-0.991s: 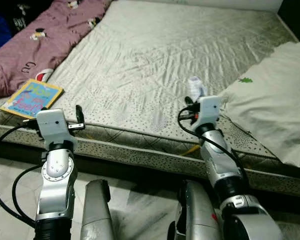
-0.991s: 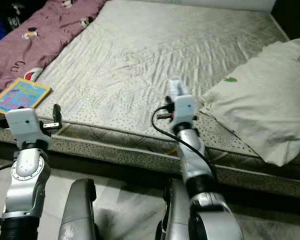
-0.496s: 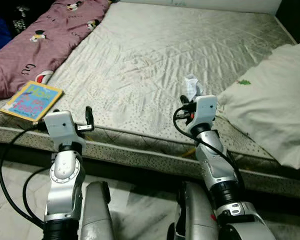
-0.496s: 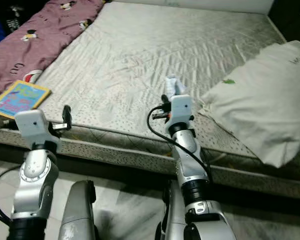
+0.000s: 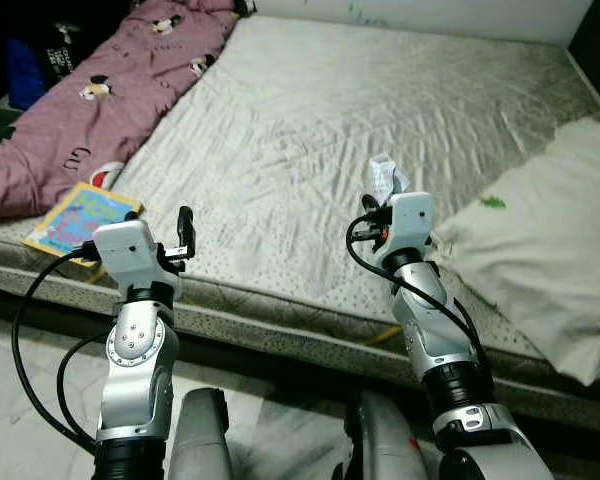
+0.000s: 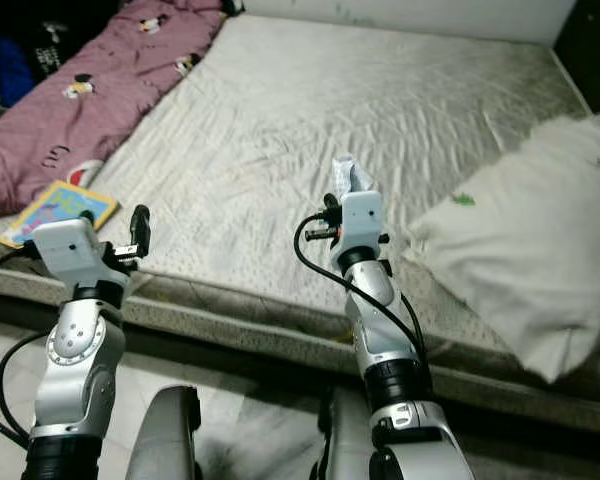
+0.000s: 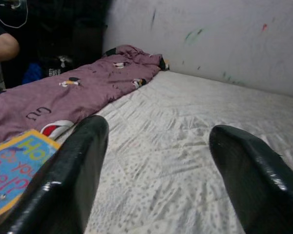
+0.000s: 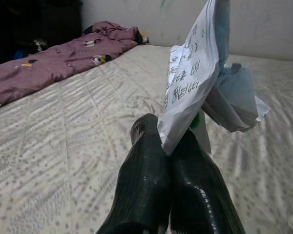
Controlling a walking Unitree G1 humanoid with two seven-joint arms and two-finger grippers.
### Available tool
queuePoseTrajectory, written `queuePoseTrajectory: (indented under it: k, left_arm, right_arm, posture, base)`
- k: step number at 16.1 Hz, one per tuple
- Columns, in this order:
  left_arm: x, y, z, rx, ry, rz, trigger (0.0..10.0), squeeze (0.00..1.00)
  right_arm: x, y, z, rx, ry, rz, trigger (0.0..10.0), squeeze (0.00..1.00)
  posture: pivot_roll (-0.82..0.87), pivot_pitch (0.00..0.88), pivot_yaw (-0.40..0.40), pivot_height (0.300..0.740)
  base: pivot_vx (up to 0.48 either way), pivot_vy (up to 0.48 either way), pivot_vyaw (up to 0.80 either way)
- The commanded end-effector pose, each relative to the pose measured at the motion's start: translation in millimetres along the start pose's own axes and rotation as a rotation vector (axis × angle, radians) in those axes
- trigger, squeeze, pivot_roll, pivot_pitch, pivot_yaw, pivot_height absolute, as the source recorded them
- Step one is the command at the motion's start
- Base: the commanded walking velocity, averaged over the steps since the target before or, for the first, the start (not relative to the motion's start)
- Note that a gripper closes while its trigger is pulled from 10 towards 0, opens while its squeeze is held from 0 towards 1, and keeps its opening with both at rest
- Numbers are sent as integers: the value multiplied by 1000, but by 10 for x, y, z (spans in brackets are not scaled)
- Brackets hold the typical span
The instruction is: Clean up the room
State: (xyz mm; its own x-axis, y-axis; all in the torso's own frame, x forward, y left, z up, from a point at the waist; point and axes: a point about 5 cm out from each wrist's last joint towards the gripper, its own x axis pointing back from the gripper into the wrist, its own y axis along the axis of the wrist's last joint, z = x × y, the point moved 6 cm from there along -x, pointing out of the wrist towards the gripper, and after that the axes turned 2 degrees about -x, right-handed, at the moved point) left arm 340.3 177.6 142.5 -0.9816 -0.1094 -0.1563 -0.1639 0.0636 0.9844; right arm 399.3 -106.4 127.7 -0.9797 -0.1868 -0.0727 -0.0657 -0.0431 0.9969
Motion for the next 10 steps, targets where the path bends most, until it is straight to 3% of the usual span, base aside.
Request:
queuePoseTrajectory:
  k: [1,3,4,5,6,10]
  left_arm:
    - [-31,86,-48,2,-15,-32,0,0]
    - [-29,53,-15,1,1,-18,0,0]
    - [-28,-2,2,-2,16,9,10000,0]
    - [-17,9,-27,21,0,-3,10000,847]
    - [-16,9,-30,20,-2,-3,10000,1000]
    - [-49,25,-90,35,-49,-10,10000,1000]
  right_arm:
    - [-58,98,29,7,4,-20,10000,0]
    - [-76,102,63,7,16,-18,10000,0]
    - [-85,98,65,12,14,-13,10000,0]
    - [-94,90,60,14,10,-7,10000,0]
    - [-95,89,59,13,9,-7,10000,0]
    - [-77,65,17,52,-2,-7,10000,0]
  posture:
    - [69,0,-44,682]
    - [70,0,-51,682]
    - [70,0,-53,682]
    - [69,0,-51,682]
    - [69,0,-51,682]
    - [67,0,-42,682]
  base:
    - [0,0,0]
    - [0,0,0]
    - [0,0,0]
    - [0,0,0]
    - [0,0,0]
    - [0,0,0]
